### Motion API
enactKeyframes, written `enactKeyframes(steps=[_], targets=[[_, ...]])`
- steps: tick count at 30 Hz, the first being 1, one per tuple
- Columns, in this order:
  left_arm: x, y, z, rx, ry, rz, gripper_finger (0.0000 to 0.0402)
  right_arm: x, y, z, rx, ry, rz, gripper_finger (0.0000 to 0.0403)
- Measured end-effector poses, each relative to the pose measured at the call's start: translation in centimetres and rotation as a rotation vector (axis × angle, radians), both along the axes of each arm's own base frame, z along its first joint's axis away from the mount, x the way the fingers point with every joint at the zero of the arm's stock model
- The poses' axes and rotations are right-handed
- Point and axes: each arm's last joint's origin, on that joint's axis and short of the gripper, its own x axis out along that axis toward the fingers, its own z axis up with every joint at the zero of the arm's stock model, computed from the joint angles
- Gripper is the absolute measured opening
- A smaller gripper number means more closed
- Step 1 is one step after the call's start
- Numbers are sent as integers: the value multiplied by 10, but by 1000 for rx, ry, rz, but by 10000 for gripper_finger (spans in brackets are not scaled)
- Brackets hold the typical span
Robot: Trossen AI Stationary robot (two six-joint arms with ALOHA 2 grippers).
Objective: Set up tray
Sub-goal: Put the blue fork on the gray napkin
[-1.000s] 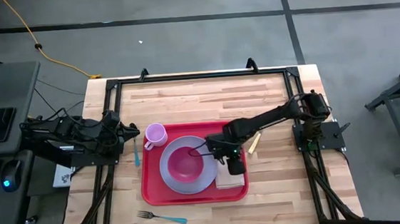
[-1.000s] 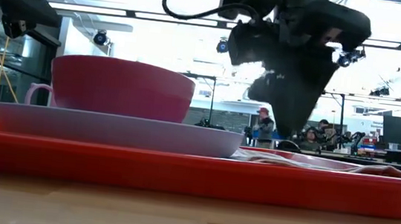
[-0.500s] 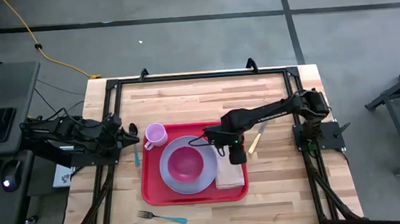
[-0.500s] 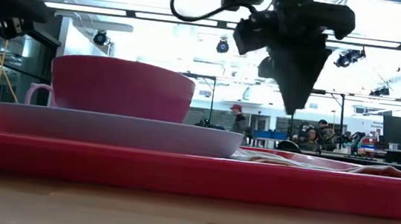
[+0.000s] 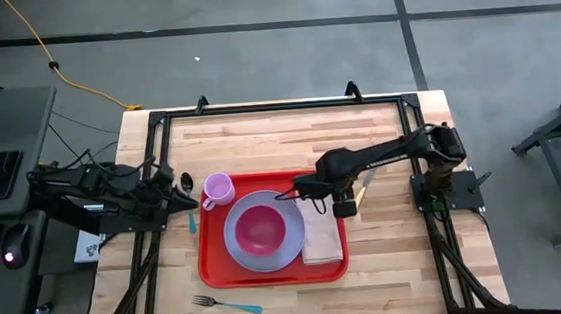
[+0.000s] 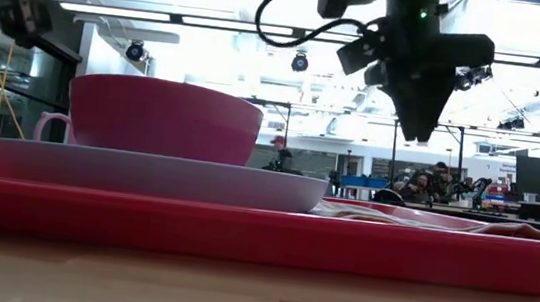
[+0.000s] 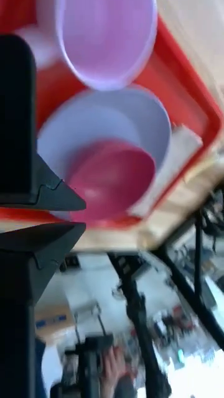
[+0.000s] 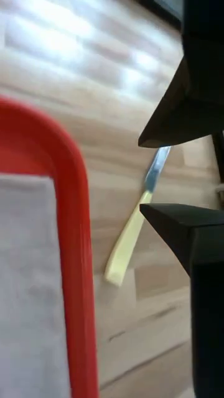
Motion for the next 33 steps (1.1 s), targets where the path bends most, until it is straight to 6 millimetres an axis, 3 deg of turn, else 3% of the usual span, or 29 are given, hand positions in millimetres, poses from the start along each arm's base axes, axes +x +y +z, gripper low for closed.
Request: enactKeyframes(steps=[13, 18, 26, 33], targets=[[51, -20, 11, -47, -56, -235, 72, -33, -12, 62, -83, -256, -85, 136], [66, -35, 38, -2, -54, -307, 72, -48, -18, 82, -89, -343, -134, 136], [78, -70, 79, 28, 97, -281, 72, -60, -25, 96, -110, -404, -154, 136], [81, -107, 87, -46, 284, -225, 72, -58, -26, 97, -157, -413, -109, 136]])
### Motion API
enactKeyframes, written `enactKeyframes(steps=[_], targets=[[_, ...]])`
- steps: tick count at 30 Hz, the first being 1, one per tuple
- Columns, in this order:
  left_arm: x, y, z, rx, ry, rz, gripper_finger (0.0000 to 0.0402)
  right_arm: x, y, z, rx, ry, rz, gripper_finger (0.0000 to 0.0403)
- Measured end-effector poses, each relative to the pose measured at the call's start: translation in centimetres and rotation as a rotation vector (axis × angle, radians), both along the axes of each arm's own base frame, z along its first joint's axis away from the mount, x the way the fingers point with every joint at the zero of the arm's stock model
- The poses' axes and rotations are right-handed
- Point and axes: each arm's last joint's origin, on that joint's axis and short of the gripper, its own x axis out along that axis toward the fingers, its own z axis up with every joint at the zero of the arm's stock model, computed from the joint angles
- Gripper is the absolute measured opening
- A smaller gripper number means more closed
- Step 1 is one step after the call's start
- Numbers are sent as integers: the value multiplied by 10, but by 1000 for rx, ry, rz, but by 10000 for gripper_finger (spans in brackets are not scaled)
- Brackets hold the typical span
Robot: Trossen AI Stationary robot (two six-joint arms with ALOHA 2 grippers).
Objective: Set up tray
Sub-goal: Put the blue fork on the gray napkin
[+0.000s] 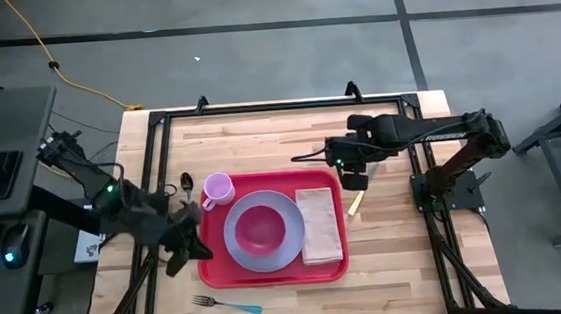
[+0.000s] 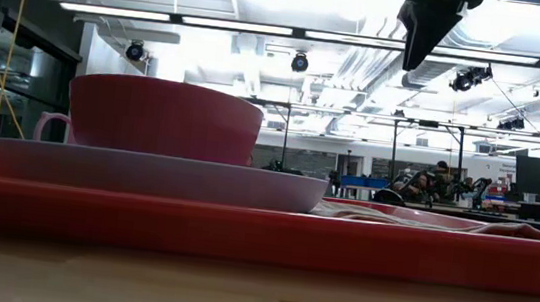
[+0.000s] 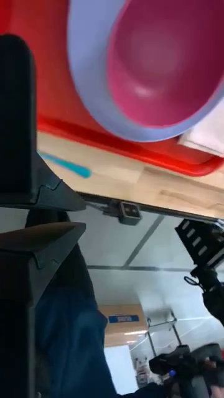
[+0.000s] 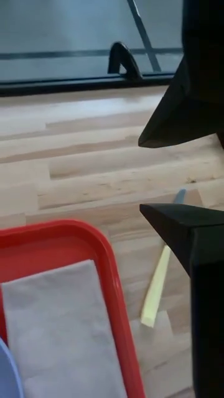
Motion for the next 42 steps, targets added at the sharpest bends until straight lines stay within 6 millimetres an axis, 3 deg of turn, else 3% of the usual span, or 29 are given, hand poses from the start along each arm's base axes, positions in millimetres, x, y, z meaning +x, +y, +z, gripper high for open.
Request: enactKeyframes(steps=[11, 18, 24, 30, 42], targets=[[-14, -46, -23, -92, 254, 53, 72, 3, -2, 1, -41, -18, 20, 136], [-35, -59, -39, -176, 496, 239, 72, 5, -8, 1, -41, -38, -1, 136], [-48, -75, -60, -267, 570, 475, 72, 7, -17, 2, -47, -58, -10, 136], [-46, -100, -84, -329, 658, 630, 72, 6, -22, 2, -59, -27, 47, 136], [-31, -129, -115, -303, 638, 612, 72, 6, -23, 2, -56, 0, 110, 136]])
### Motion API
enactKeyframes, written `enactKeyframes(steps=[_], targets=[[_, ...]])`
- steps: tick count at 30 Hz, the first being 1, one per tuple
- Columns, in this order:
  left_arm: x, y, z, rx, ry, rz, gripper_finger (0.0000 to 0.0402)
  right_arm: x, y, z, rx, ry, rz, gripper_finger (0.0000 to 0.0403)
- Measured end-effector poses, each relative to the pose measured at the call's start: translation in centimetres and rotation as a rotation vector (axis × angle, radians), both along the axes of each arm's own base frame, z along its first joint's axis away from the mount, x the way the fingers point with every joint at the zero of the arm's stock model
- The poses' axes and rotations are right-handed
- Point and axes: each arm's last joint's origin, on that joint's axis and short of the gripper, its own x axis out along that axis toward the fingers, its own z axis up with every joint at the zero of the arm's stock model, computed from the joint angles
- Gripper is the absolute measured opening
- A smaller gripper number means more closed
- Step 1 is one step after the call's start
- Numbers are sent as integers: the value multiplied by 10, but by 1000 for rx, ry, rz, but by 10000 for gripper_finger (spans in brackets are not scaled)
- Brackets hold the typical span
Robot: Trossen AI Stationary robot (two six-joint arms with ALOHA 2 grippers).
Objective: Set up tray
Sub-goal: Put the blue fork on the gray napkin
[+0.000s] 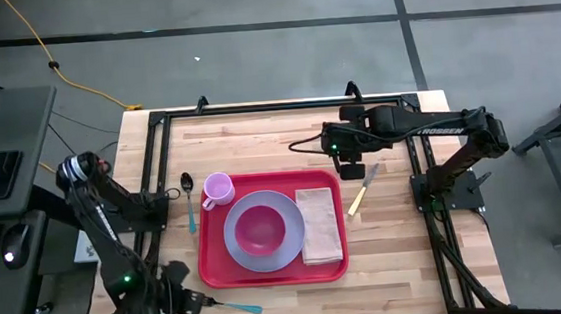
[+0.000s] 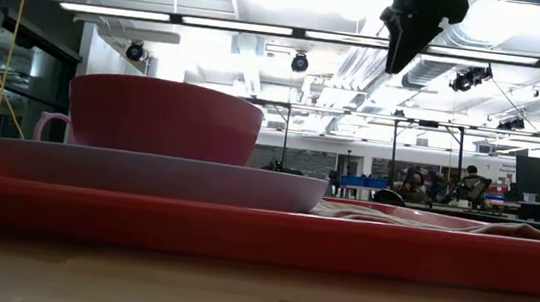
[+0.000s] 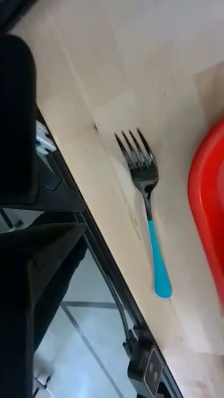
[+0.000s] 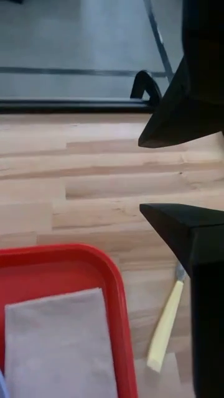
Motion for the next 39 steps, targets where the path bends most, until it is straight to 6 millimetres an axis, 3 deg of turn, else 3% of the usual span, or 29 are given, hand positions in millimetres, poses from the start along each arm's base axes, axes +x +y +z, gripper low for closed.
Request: enactKeyframes(steps=[18, 22, 28, 39], targets=[[-3, 5, -13, 118, 73, 18, 72, 10, 0, 2, 59, -105, 44, 136], [-1, 2, -19, 133, 82, 25, 72, 7, -5, -12, 78, -153, 38, 136], [1, -4, -21, 97, 67, 30, 72, -17, -9, -32, 64, -284, 39, 136], [2, -8, -20, 28, 105, 23, 72, -74, -2, -58, 168, -696, 11, 136]])
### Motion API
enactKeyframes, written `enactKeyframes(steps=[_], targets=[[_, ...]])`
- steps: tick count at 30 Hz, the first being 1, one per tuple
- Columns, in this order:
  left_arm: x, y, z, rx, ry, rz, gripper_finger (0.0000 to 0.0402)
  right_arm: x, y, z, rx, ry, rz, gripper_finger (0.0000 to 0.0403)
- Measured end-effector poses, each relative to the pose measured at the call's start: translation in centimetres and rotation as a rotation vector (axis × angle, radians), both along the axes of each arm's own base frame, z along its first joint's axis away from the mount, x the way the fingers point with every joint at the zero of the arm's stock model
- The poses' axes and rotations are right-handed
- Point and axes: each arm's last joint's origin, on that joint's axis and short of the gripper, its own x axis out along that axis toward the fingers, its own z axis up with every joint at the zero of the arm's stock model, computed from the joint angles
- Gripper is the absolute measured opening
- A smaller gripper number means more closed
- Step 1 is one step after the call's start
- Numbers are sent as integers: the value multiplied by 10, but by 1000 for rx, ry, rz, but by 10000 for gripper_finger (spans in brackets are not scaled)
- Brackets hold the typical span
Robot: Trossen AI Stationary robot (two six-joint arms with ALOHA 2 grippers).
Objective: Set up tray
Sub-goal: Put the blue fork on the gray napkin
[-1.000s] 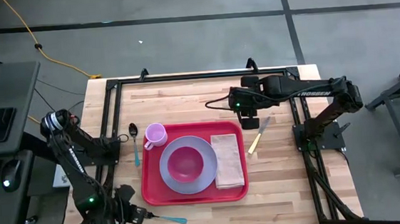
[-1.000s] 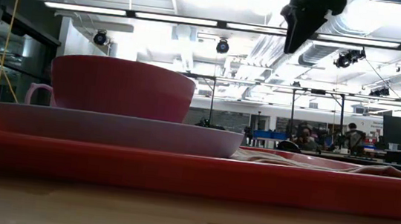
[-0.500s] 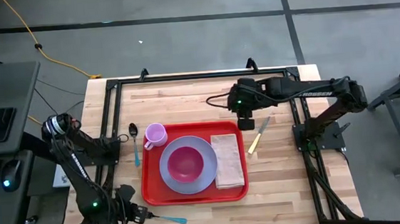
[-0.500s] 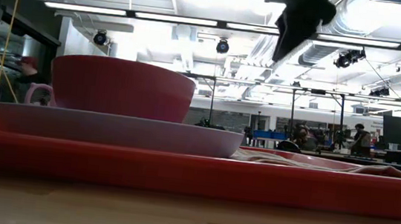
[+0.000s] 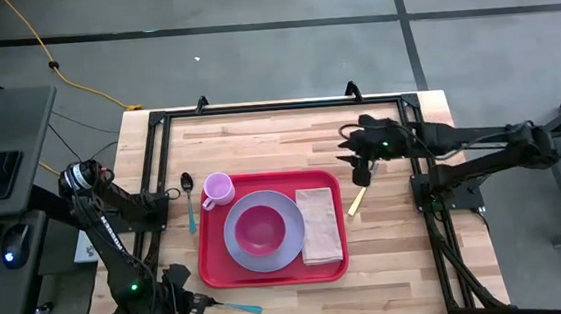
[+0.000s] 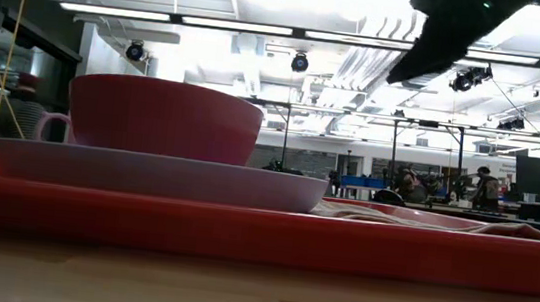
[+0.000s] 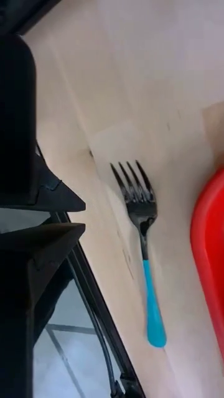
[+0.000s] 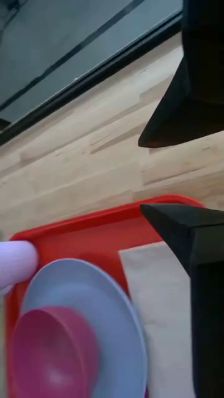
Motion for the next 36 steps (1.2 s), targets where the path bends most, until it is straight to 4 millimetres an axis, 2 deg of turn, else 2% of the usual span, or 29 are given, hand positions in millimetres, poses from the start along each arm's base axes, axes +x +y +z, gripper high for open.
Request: enactKeyframes(steps=[5, 9, 18, 28, 36], targets=[[6, 7, -1, 22, 35, 25, 72, -15, 2, -14, 24, -63, -21, 136], [10, 13, -3, 49, 82, 41, 72, -19, 3, -23, 65, -60, -41, 136], [10, 13, -3, 22, 127, 35, 71, -18, 4, -23, 88, -66, -13, 136], [17, 7, -19, 31, 188, 46, 71, -18, 4, -23, 83, -65, -12, 136], [19, 8, -23, 8, 283, 32, 72, -18, 4, -23, 80, -64, -11, 136]])
